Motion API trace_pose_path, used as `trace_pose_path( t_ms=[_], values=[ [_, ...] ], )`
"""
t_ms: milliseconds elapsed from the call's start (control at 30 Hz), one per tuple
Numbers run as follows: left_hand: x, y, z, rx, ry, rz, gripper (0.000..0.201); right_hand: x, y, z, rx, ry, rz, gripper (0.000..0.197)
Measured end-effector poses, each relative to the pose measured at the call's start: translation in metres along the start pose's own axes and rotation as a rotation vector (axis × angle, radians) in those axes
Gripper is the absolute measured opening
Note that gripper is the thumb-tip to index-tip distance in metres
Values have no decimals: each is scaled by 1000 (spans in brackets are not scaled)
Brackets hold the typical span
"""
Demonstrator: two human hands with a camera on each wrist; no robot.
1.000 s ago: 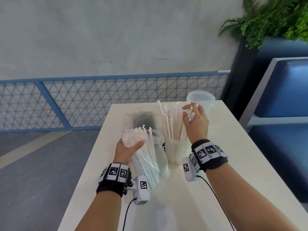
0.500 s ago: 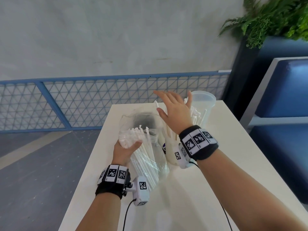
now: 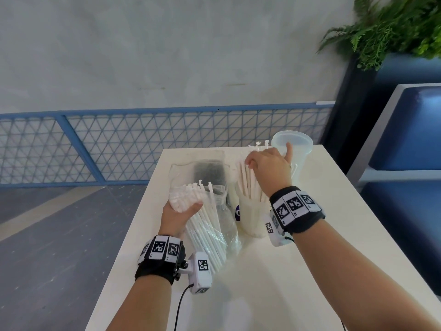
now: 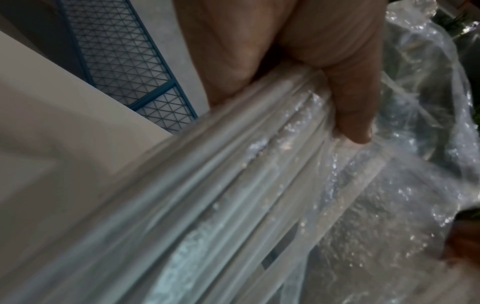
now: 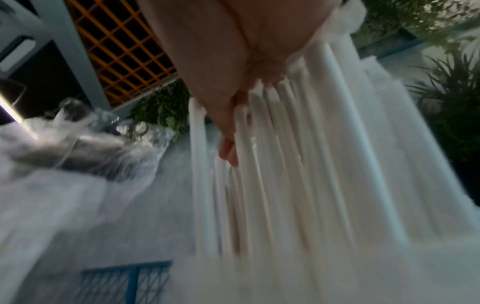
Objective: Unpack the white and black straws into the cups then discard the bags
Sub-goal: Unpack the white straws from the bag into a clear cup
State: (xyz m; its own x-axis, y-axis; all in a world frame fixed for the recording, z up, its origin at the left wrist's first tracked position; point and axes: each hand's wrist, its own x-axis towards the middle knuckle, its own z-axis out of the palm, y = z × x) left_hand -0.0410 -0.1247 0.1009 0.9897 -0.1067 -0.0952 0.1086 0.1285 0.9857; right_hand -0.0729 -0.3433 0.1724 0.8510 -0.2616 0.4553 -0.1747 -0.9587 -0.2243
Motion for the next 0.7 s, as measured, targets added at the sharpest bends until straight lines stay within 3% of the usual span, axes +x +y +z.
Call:
trace_pose_path(
  t_ms=[67,100,133,233,267,300,400,467,533,600,633,700],
  values=[
    [-1,1,2,-5,-4,1,31,-7,6,4,-65,-121,-20,32],
    [-1,0,3,-11,-6,3,32,-9,8,7,-58,-108,-28,33],
    [-1,0,3,-19,-10,3,33,-11,9,7,-25,-50,-32,32],
    [-1,0,1,-15,-25,6,29,-14,11,4,-14,305,6,20],
    [-1,0,1,-19,-27,3,29,-14,13,2,-27,350,49,20],
    [-1,0,0,-23,-31,1,29,-14,17,1,-20,307,96,23],
    [-1,-1,1,-30,-50,-5,29,-17,29,9,142,-4,180,31],
    [-1,-2,1,-36,-71,-9,31,-24,32,15,171,-30,216,34],
    [-1,-3,1,-42,-77,-11,31,-32,21,9,146,263,163,30],
    [0,-4,1,-53,-74,-10,31,-40,3,0,360,504,5,23],
    [1,-5,0,-56,-75,-8,32,-45,-9,-4,530,456,-74,21],
    [2,-6,0,-60,-89,6,33,-53,-30,-3,718,205,-138,21]
  ],
)
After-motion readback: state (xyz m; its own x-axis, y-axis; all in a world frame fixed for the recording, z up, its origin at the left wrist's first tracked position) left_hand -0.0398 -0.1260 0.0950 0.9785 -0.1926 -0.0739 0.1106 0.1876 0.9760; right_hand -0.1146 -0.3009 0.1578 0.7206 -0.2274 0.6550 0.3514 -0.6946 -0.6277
